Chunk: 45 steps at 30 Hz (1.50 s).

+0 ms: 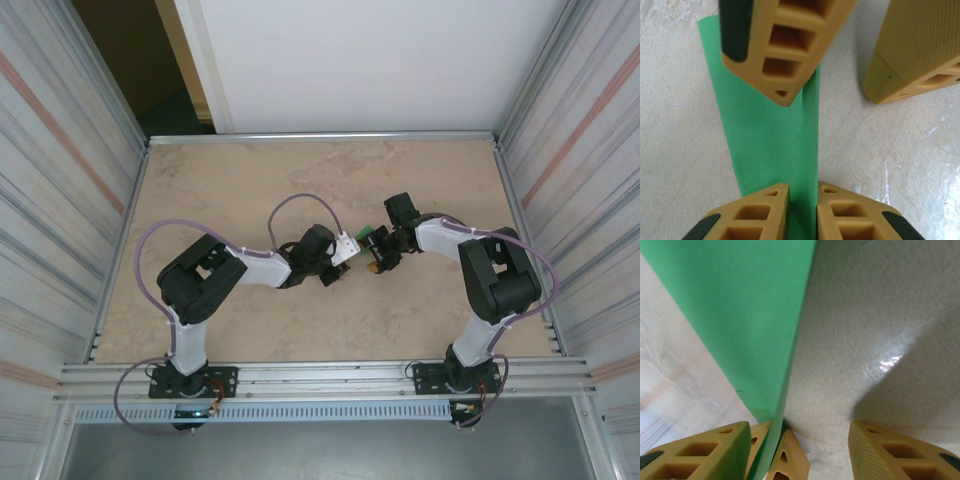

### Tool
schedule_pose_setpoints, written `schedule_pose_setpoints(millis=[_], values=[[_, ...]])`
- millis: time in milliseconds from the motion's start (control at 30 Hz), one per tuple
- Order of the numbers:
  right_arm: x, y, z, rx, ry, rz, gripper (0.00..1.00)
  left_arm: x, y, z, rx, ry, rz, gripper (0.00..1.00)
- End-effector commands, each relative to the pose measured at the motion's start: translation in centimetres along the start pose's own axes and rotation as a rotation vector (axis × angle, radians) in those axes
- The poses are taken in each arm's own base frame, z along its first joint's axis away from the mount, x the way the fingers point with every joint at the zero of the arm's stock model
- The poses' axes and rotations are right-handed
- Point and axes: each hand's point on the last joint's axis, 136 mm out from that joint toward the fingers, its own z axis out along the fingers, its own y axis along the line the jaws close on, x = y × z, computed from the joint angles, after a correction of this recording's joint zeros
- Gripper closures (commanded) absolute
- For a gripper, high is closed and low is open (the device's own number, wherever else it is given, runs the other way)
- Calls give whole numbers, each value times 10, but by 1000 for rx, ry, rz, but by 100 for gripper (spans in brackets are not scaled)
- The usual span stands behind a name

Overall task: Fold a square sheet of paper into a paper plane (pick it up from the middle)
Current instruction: Fold the wing for the fifth time at the center of the table.

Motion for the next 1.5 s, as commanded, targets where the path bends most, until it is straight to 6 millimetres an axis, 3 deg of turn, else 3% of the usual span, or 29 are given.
schedule_pose_setpoints(millis=[0,267,400,567,700,1067,1367,1467], values=[[2,3,-2,17,9,21,53,-1,-4,2,-44,27,111,81],[2,1,-5,21,3,23,72,-4,-1,1,-76,23,138,80],[0,2,-7,17,-7,19,85,-5,-2,-3,-74,15,124,77],[-2,3,-8,7,-18,15,95,-10,-6,-15,-58,-6,102,72],[-2,6,-10,-6,-19,10,96,-11,-8,-19,-55,-8,104,72],[0,8,-11,-20,1,11,96,1,-10,-5,-50,30,100,77],[0,8,-12,-24,9,21,96,1,-9,-3,-52,30,102,77],[0,8,-13,-27,9,21,95,1,-9,-2,-50,33,102,82]])
